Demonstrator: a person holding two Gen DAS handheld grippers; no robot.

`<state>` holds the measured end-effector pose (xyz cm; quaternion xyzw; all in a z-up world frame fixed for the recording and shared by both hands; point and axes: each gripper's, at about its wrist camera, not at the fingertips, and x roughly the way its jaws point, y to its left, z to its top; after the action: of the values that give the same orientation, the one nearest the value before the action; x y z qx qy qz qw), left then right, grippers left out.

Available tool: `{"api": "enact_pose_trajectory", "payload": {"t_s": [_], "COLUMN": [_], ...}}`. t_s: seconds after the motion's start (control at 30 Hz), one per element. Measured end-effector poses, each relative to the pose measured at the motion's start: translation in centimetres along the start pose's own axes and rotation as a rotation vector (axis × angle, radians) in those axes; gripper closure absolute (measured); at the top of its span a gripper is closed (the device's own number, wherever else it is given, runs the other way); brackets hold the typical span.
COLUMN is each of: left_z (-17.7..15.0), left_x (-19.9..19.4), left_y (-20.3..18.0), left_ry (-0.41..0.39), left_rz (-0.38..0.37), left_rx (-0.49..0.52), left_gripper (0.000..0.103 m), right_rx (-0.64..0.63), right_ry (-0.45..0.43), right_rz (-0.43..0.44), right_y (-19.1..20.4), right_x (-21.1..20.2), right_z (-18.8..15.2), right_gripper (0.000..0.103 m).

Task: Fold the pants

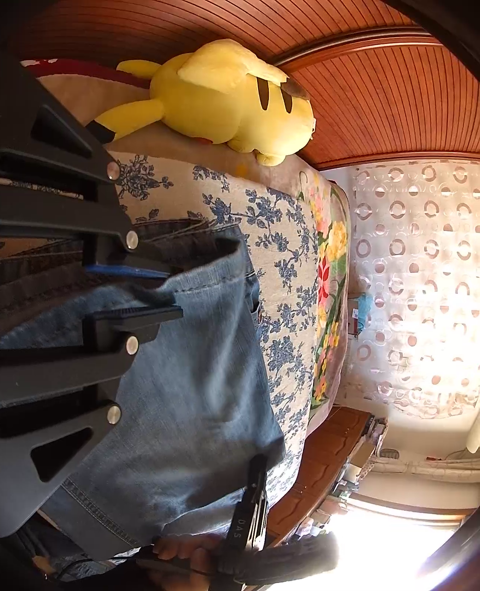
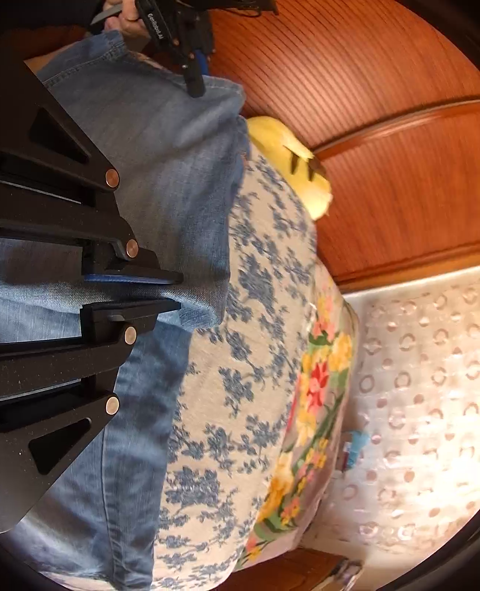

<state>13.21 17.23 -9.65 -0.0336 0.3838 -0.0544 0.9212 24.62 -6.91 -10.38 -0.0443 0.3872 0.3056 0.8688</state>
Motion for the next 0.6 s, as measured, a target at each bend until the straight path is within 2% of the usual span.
{"api": "enact_pose_trajectory", "payload": {"t_s": [0.1,0.3,0.37,0.4,0.47,0.53,0.6], "left_z": [0.0,0.0,0.1,0.1,0.5,0.8,0.9], "left_x": [0.1,0.3,-0.1,-0.3,-0.8,-1.2,-1.7], "left_y": [0.1,0.5,0.7,0.8,0.9,0.6,0.1], "left_ry": [0.004,0.015,0.003,-0.004,-0.016,-0.027,-0.053], "left_rz": [-0.002,0.033,0.044,0.038,0.017,0.019,0.013], "left_rx": [0.002,-0.001,-0.006,-0.012,-0.028,-0.026,-0.011], "left_gripper": [0.093,0.093,0.093,0.093,0.091,0.071,0.064], "right_rx": [0.037,0.043,0.039,0.037,0.029,0.021,0.006], "right_ry": [-0.048,-0.014,-0.022,-0.023,-0.030,-0.041,-0.053], "right_rz": [-0.042,-0.094,-0.106,-0.106,-0.111,-0.090,-0.068], "right_y": [-0.7,-0.9,-0.9,-0.9,-0.7,-0.4,0.1], "right_x": [-0.8,-0.2,-0.5,-0.8,-1.4,-2.3,-3.3], "right_z": [-0.1,-0.1,0.0,0.0,0.0,-0.2,-0.6], "right_gripper": [0.100,0.098,0.094,0.088,0.085,0.081,0.076]}}
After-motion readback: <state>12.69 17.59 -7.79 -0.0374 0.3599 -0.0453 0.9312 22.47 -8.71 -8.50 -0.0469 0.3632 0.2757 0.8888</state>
